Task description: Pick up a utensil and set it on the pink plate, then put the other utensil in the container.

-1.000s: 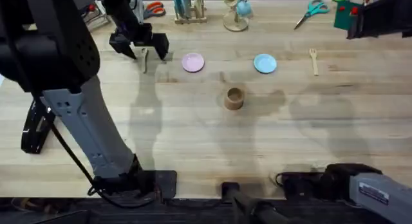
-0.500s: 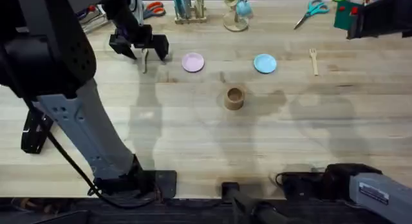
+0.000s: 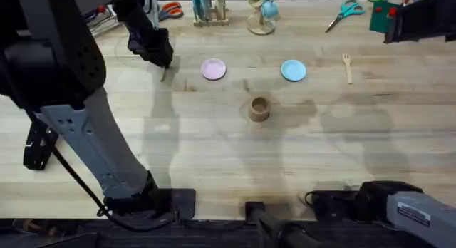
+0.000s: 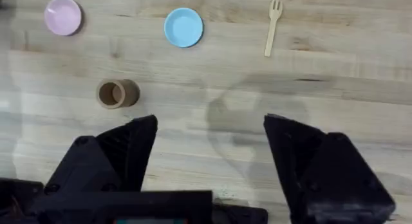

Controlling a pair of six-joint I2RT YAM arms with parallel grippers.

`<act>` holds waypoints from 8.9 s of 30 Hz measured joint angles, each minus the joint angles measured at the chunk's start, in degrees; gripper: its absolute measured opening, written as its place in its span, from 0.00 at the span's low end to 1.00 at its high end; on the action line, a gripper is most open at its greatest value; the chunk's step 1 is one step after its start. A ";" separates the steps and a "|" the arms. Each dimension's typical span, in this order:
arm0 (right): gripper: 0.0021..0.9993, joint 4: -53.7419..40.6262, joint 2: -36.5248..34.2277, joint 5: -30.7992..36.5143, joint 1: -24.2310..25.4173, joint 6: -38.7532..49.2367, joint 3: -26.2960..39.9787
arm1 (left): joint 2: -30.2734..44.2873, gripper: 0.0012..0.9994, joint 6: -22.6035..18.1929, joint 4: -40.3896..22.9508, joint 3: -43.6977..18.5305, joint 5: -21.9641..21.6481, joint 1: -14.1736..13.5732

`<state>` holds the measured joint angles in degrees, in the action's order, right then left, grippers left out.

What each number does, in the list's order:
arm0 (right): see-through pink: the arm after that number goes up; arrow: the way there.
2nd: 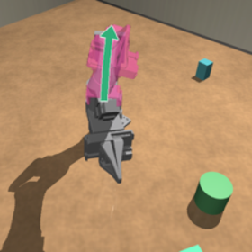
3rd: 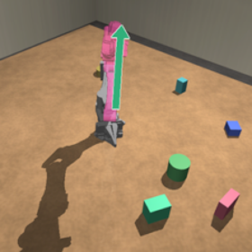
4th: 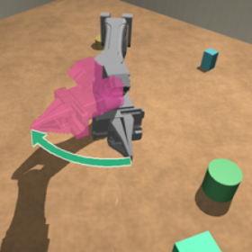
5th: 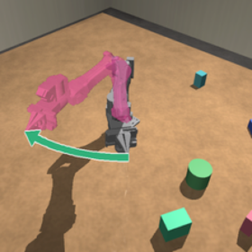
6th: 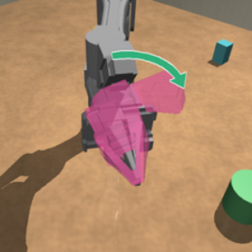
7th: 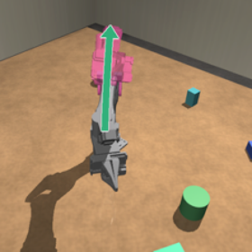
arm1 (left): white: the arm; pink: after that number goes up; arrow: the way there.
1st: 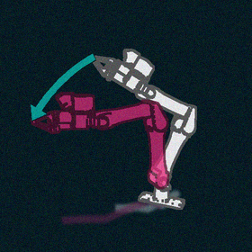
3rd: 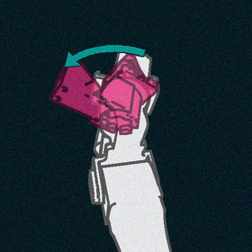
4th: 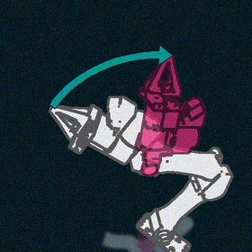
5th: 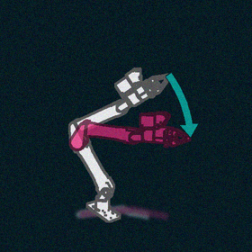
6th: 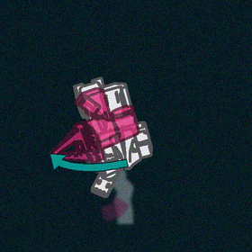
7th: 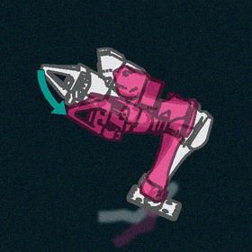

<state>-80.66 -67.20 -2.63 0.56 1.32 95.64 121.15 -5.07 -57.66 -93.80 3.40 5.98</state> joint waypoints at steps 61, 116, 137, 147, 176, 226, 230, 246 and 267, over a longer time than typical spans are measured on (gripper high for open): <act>1.00 0.00 0.00 0.00 0.00 0.00 0.00 | -9.91 0.04 1.03 -0.09 -0.37 1.61 -19.93; 1.00 -1.10 0.00 0.00 0.00 0.00 0.00 | -6.03 0.70 2.45 -3.43 -2.58 3.21 -21.80; 1.00 -2.43 0.00 0.00 0.00 0.01 0.00 | -36.45 0.99 -3.82 -17.75 -3.23 3.48 -21.97; 1.00 -2.49 0.00 0.00 0.00 0.00 0.00 | -49.17 0.99 -3.97 -20.47 -3.23 3.48 -21.97; 1.00 -2.51 0.00 0.00 0.00 0.00 0.00 | -73.50 0.99 -13.85 -24.01 8.15 14.91 -21.97; 1.00 22.15 -31.73 6.91 10.62 -2.64 -8.17 | -77.60 0.99 -14.30 -25.73 16.46 24.04 -21.97; 1.00 25.29 -34.83 6.91 10.62 -2.62 -8.17 | -77.60 0.99 -14.30 -25.73 16.46 24.04 -21.97; 1.00 32.40 -43.98 6.91 10.62 -2.62 -8.20 | -77.60 0.99 -14.30 -25.71 16.46 24.04 -21.97; 1.00 45.29 -45.72 5.75 10.67 -2.62 -15.63 | -77.60 0.99 -14.30 -25.67 16.46 24.02 -21.97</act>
<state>-35.38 -112.92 3.11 11.22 -1.30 80.01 43.55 -19.38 -83.33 -77.34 27.42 -15.99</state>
